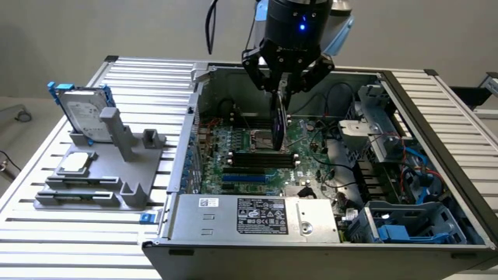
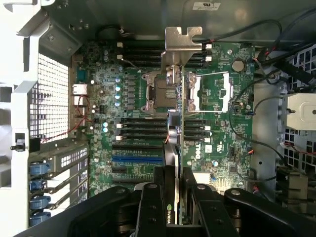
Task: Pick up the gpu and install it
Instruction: 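Insert the gpu into the slot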
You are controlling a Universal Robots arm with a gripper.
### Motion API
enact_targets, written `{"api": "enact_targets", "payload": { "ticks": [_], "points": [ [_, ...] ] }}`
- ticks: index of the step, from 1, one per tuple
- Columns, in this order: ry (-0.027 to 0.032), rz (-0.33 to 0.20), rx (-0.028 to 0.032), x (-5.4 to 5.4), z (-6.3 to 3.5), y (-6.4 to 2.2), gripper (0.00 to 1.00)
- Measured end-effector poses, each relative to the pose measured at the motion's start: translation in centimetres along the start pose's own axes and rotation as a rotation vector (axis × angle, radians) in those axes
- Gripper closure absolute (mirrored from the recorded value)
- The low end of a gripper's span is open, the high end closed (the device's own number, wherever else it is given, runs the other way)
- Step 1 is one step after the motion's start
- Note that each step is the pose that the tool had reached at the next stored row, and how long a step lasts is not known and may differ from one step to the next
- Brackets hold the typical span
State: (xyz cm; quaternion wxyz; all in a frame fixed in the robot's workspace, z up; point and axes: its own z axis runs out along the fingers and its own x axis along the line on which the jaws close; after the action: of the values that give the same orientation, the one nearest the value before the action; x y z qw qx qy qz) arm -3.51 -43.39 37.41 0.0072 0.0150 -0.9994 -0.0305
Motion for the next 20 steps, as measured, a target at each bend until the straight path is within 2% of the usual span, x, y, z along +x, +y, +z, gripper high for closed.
{"api": "enact_targets", "payload": {
  "ticks": [20],
  "points": [
    [0.0222,-0.363,0.0049,0.0,0.56,-0.03,0.73]
  ]
}}
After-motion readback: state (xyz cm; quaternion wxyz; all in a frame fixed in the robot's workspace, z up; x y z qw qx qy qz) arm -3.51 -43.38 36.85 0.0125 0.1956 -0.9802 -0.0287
